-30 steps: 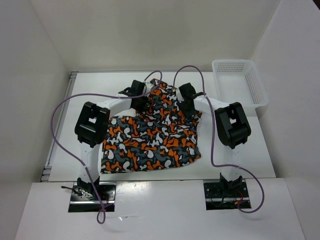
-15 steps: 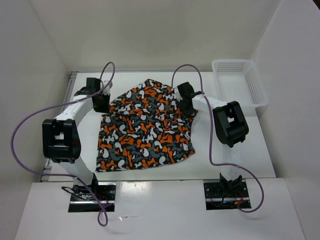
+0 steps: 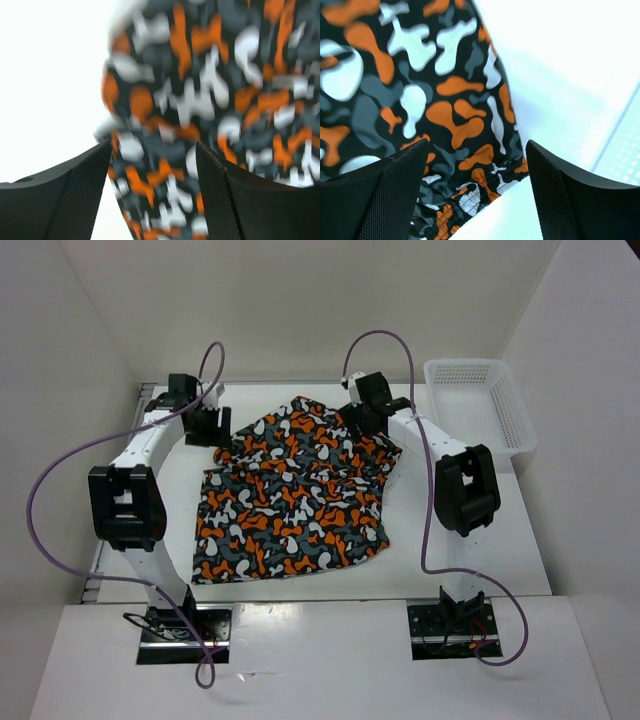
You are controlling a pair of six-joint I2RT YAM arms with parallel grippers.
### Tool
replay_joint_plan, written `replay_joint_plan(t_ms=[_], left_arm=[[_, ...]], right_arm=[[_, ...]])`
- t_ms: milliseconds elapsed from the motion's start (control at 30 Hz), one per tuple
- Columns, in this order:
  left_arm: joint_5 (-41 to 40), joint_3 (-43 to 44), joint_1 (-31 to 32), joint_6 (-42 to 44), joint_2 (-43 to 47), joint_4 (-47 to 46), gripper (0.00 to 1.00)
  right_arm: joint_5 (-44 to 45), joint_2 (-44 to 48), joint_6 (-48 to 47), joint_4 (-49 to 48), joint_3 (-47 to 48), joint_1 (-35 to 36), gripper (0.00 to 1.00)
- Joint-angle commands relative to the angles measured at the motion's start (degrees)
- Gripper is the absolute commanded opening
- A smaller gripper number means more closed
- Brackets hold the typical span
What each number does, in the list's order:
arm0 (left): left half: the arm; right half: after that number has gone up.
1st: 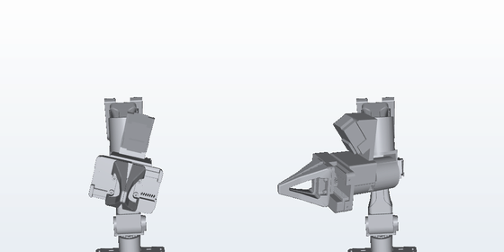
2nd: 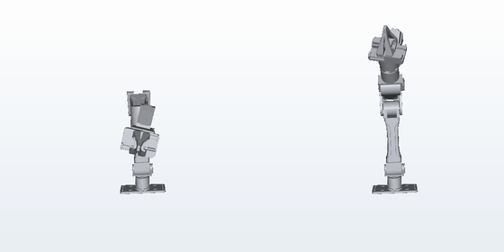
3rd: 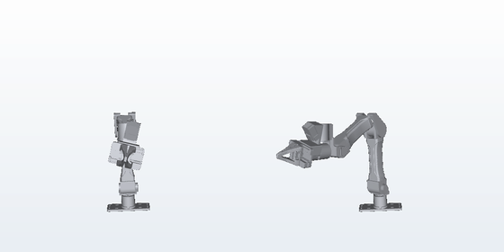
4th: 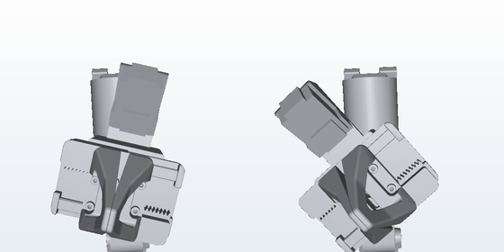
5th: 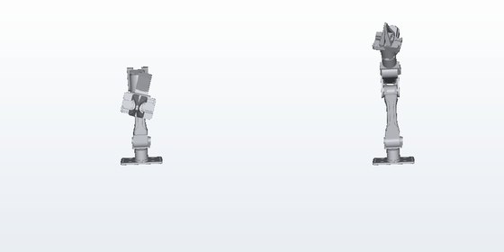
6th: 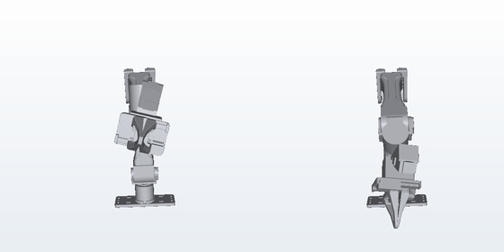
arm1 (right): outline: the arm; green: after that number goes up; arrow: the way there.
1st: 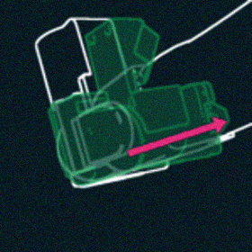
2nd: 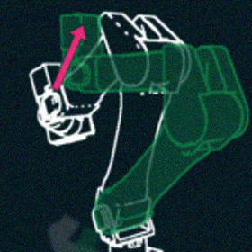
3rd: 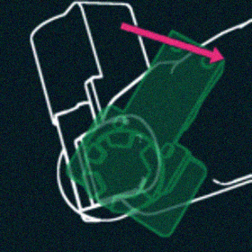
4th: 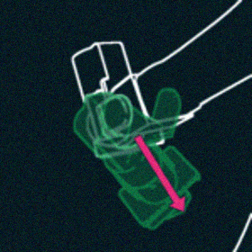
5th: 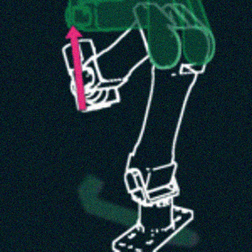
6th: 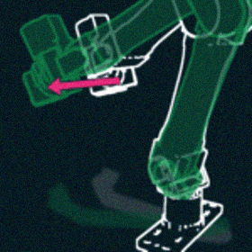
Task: Fold and stack the shorts
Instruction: Fold the shorts
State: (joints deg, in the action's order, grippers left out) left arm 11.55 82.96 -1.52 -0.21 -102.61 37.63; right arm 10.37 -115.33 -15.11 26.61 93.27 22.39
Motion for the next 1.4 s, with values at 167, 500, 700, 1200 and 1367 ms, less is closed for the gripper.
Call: replay_joint_plan(t_ms=[167,500,700,1200,1367], left_arm=[[-6.1,7.5,2.7,0.2,-13.8,-7.6,0.77],[-6.8,2.4,4.3,0.2,-13.3,-8.3,0.79],[-7.3,0.4,4.3,0.2,-11.7,-8.3,0.79],[-3.7,8.3,-0.1,0.2,-6.8,-6.9,0.82],[-1.6,11.3,-1.9,0.2,-5.2,-7.6,0.82]], right_arm=[[2.5,-0.7,4.5,0.5,-0.7,-2.4,0.88],[-0.7,-3.8,3.5,1.2,-4.8,-6.6,0.91],[0.5,-6.7,-1.3,0.6,-7.3,-6.6,0.85],[6.7,1.6,-17.1,-3.8,1.8,4.0,0.0],[-4.2,17.9,-33.7,-3.7,-9.0,16.5,0.0]])
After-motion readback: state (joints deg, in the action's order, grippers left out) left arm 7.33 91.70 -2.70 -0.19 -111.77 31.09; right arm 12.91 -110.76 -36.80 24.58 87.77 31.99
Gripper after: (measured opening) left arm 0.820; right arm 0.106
